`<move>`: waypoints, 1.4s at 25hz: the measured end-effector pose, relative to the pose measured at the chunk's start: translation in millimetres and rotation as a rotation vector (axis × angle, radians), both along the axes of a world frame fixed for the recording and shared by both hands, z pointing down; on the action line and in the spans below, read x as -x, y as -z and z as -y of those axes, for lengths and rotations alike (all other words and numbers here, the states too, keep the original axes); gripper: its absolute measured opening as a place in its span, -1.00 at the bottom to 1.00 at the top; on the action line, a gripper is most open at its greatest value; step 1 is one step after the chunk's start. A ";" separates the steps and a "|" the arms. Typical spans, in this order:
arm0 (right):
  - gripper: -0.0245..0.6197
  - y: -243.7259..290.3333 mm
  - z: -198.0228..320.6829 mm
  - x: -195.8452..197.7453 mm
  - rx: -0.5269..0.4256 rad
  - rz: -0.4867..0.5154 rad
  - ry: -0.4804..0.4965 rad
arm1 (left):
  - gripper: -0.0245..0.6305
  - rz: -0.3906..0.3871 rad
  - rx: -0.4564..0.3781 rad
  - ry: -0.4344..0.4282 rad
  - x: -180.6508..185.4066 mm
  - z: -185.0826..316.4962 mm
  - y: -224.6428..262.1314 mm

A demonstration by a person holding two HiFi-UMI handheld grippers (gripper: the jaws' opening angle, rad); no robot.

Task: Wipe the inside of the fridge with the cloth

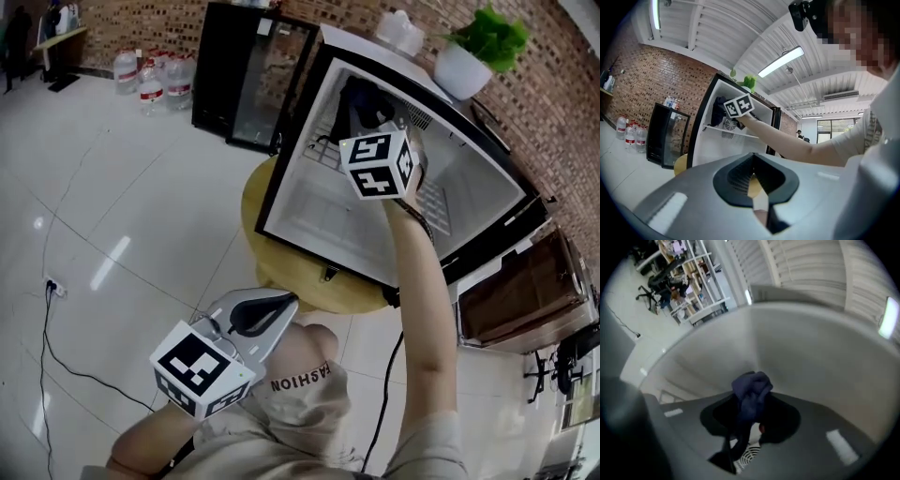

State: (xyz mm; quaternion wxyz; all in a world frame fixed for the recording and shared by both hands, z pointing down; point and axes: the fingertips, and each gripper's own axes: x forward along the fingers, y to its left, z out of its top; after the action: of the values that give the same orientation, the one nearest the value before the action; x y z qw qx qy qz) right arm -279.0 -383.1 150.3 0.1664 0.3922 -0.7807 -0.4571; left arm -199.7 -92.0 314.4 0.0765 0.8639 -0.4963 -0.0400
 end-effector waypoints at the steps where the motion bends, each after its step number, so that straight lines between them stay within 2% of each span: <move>1: -0.58 -6.4 21.9 4.1 0.003 -0.061 -0.050 | -0.93 0.001 -0.004 0.000 0.5 -0.9 1.5; 4: -0.58 -25.6 68.1 24.6 -0.012 -0.217 -0.120 | -0.93 0.005 -0.007 0.003 1.8 -4.0 2.1; 8: -0.58 -35.8 64.9 46.2 0.017 -0.294 -0.051 | -0.93 0.000 -0.009 0.008 1.6 -3.6 1.7; 11: -0.58 -52.4 6.7 41.1 0.093 -0.301 0.084 | -0.93 -0.013 0.011 0.011 -2.6 -1.7 -0.4; 14: -0.58 -45.0 -66.8 24.6 0.129 -0.241 0.283 | -0.93 0.009 0.018 -0.012 -3.1 6.8 2.1; 16: -0.58 -48.0 -96.2 16.5 0.173 -0.205 0.395 | -0.93 0.001 0.035 -0.015 -4.5 7.8 -5.3; 17: -0.58 -54.7 -96.1 12.3 0.190 -0.196 0.397 | -0.93 -0.010 0.050 -0.015 -4.9 6.1 -12.5; 18: -0.58 -59.2 -84.5 8.7 0.186 -0.191 0.351 | -0.93 -0.017 0.058 -0.013 -3.1 4.8 -17.8; 20: -0.58 -55.5 -39.4 6.2 0.118 -0.205 0.173 | -0.93 -0.013 0.051 -0.004 5.3 4.9 -18.4; 22: -0.57 -49.6 8.0 13.9 0.043 -0.270 0.013 | -0.93 -0.002 0.037 0.006 13.0 7.0 -13.7; 24: -0.58 -61.8 43.2 30.6 0.037 -0.363 -0.058 | -0.93 -0.005 0.047 0.010 13.4 7.2 -17.1; 26: -0.58 -78.8 65.9 45.8 0.070 -0.427 -0.062 | -0.93 -0.017 0.058 0.008 9.4 5.5 -20.4; 29: -0.58 -79.7 71.8 50.8 0.104 -0.447 -0.031 | -0.93 -0.019 0.042 0.001 4.6 3.6 -14.3; 35: -0.58 -100.8 -11.2 35.6 0.179 -0.537 0.098 | -0.93 0.002 0.036 -0.029 -8.6 4.7 -15.2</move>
State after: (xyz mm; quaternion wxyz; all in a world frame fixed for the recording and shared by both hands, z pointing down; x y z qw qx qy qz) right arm -314.5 -371.9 251.1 0.3789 0.2026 -0.7640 -0.4813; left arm -191.2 -96.7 329.6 0.0922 0.8695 -0.4845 -0.0291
